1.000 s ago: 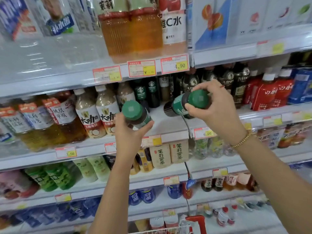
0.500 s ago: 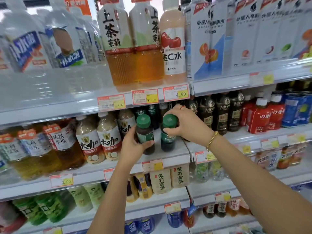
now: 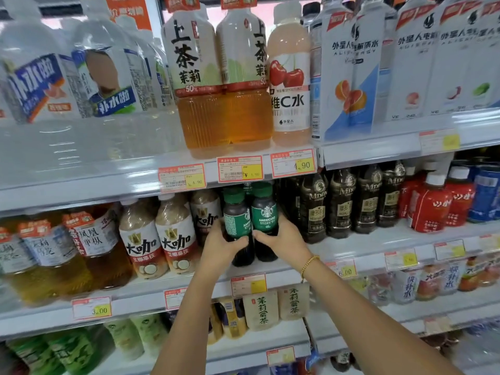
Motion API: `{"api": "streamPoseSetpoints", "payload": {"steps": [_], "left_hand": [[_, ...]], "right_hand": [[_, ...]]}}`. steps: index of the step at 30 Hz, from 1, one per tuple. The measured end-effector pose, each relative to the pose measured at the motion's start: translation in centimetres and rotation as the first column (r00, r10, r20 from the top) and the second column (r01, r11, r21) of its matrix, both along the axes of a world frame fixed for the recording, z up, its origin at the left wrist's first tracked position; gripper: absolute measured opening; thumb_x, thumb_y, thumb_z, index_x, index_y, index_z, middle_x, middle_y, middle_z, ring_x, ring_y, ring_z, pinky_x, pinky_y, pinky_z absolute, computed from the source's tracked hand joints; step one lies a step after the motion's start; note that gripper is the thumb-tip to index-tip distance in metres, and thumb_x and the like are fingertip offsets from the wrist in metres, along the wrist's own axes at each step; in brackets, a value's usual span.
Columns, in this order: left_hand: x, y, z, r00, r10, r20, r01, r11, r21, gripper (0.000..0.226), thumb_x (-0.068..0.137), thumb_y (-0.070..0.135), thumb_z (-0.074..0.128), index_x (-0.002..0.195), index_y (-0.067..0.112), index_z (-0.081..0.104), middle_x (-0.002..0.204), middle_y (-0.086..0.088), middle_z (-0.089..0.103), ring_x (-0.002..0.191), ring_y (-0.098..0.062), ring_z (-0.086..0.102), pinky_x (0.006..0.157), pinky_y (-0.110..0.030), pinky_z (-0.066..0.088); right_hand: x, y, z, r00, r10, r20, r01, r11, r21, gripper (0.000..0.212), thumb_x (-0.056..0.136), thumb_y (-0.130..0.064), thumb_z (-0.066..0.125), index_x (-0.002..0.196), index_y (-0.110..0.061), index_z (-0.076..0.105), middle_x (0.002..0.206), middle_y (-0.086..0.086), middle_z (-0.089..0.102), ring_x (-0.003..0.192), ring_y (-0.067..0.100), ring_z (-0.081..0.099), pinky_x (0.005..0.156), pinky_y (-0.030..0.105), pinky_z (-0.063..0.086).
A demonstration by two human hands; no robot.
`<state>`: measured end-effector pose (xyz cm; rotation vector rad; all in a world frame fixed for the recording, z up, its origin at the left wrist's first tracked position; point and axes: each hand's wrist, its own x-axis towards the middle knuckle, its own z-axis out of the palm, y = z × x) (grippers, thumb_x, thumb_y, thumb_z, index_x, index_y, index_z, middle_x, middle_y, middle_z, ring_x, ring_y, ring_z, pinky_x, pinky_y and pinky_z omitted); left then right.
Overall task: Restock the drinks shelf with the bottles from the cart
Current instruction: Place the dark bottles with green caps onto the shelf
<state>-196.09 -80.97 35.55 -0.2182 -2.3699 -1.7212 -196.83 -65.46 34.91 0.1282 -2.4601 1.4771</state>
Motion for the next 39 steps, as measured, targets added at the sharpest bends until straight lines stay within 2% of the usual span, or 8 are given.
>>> {"api": "streamPoseSetpoints", "payload": {"steps": [2, 6, 11, 22, 29, 33, 36, 39], "left_hand": [[0.0, 0.1, -0.3, 0.999, 0.026, -0.018, -0.026, 1.000, -0.014, 0.053, 0.076, 0.009, 0.073, 0.122, 0.014, 0.047, 0.108, 0.003, 0.062, 0.097, -0.009, 0.060, 0.072, -0.012, 0.044], [0.6, 0.3, -0.8, 0.992, 0.122, -0.034, -0.126, 0.984, -0.130, 0.067, 0.071, 0.024, 0.080, 0.127, 0.014, 0.046, 0.111, 0.007, 0.058, 0.104, -0.010, 0.055, 0.083, -0.023, 0.042], [1.2, 0.6, -1.7, 0.961, 0.274, -0.032, -0.272, 0.919, -0.287, 0.064, 0.072, 0.038, 0.077, 0.122, 0.007, 0.051, 0.117, -0.007, 0.064, 0.106, -0.022, 0.060, 0.073, -0.020, 0.038], [0.9, -0.6, -2.2, 0.935, 0.349, -0.062, -0.352, 0.896, -0.271, 0.058, 0.074, 0.036, 0.076, 0.116, 0.003, 0.053, 0.112, -0.009, 0.066, 0.099, -0.023, 0.061, 0.072, -0.022, 0.041], [0.8, -0.8, -2.4, 0.937, 0.345, -0.061, -0.348, 0.898, -0.268, 0.060, 0.072, 0.039, 0.077, 0.118, 0.007, 0.054, 0.115, -0.006, 0.066, 0.105, -0.022, 0.060, 0.077, -0.022, 0.042], [0.7, -0.9, -2.2, 0.937, 0.347, -0.034, -0.343, 0.902, -0.260, 0.063, 0.071, 0.036, 0.079, 0.119, 0.005, 0.053, 0.116, -0.007, 0.065, 0.106, -0.022, 0.060, 0.077, -0.022, 0.041], [0.6, -1.3, -2.2, 0.947, 0.321, 0.018, -0.312, 0.930, -0.195, 0.064, 0.069, 0.031, 0.081, 0.119, 0.004, 0.053, 0.115, -0.008, 0.065, 0.102, -0.018, 0.061, 0.080, -0.023, 0.045], [0.5, -1.9, -1.9, 0.982, 0.166, 0.085, -0.152, 0.977, -0.148, 0.056, 0.071, 0.024, 0.079, 0.119, 0.006, 0.057, 0.114, -0.007, 0.067, 0.100, -0.015, 0.063, 0.088, -0.027, 0.050]], "right_hand": [[0.1, 0.2, -0.3, 0.999, -0.048, -0.022, 0.049, 0.995, 0.085, 0.058, 0.076, -0.033, 0.075, 0.122, -0.007, 0.051, 0.114, 0.008, 0.065, 0.107, 0.022, 0.061, 0.087, 0.030, 0.050], [0.3, 0.5, -0.9, 0.993, -0.115, -0.010, 0.113, 0.946, 0.302, 0.061, 0.076, -0.042, 0.073, 0.120, -0.005, 0.053, 0.123, 0.013, 0.056, 0.116, 0.027, 0.052, 0.093, 0.031, 0.044], [-3.3, 0.4, 0.1, 0.985, -0.162, 0.063, 0.141, 0.956, 0.258, 0.061, 0.078, -0.045, 0.070, 0.120, -0.005, 0.053, 0.119, 0.014, 0.063, 0.110, 0.030, 0.059, 0.087, 0.034, 0.049], [-8.2, -1.6, -0.4, 0.962, -0.225, 0.154, 0.212, 0.972, 0.098, 0.065, 0.076, -0.033, 0.076, 0.125, -0.002, 0.049, 0.129, 0.017, 0.057, 0.119, 0.032, 0.054, 0.090, 0.034, 0.047], [-8.9, -2.3, -1.3, 0.977, -0.153, 0.149, 0.170, 0.979, -0.112, 0.044, 0.075, -0.018, 0.078, 0.113, -0.004, 0.064, 0.116, 0.013, 0.067, 0.109, 0.024, 0.062, 0.080, 0.021, 0.041], [-8.5, -1.9, -1.0, 0.976, -0.104, 0.190, 0.120, 0.990, -0.075, 0.045, 0.076, -0.023, 0.076, 0.116, -0.007, 0.063, 0.119, 0.011, 0.066, 0.111, 0.024, 0.061, 0.083, 0.022, 0.042], [-6.2, -1.4, -0.5, 0.989, -0.074, 0.130, 0.077, 0.997, -0.020, 0.042, 0.079, -0.020, 0.072, 0.118, -0.008, 0.061, 0.112, 0.007, 0.066, 0.108, 0.022, 0.061, 0.084, 0.022, 0.043], [-3.9, -0.7, -1.2, 0.949, 0.252, 0.190, -0.235, 0.966, -0.107, 0.052, 0.079, -0.006, 0.069, 0.127, -0.014, 0.053, 0.122, 0.004, 0.062, 0.116, 0.019, 0.057, 0.101, 0.033, 0.045]]}}
